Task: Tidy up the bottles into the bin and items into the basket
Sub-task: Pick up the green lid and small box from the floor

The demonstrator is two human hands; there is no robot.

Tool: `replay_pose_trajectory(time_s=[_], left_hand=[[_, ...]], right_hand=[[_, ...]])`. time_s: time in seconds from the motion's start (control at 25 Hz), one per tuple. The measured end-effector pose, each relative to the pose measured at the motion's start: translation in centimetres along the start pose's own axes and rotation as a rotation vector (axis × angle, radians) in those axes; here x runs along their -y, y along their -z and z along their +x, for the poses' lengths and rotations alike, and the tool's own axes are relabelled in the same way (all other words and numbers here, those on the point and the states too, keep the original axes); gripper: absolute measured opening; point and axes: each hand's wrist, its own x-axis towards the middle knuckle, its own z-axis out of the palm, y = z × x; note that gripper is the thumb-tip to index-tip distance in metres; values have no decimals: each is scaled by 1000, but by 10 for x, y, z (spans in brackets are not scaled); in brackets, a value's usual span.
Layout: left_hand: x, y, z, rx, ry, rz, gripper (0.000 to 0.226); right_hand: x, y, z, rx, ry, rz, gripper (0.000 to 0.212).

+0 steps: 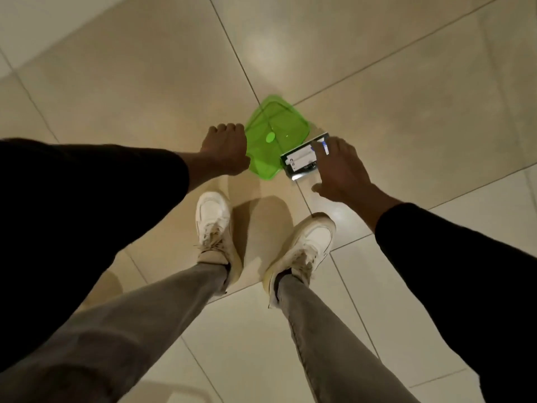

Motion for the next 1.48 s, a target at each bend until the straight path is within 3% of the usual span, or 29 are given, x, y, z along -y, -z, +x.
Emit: replay_pose_trajectory(time_s=[0.2,0.36,0.64,0.8,0.96,1.28,1.48], left_hand=[[-7,-68,83,-20,185,-10,65],[5,-76,108,-95,239,10,49],[16,-75,84,120,179,-182,33],[-1,-27,15,213,75,-261,32],[-29,21,-79,253,167,-359,21],[-51,186,-283,184,225,-360,15],[-56,275,-342,78,155,-383,12]], right_hand=[[-10,-71,68,57,60,-187,112],[-9,-94,71,17,-2,-242,84],[5,-99,29,73,-137,-151,78],[25,-42,-43,55,-239,-73,76],[53,26,-120,56,-333,8,75],[98,233,-287,-130,-390,142,89],[101,314,-363,-216,-498,161,89]])
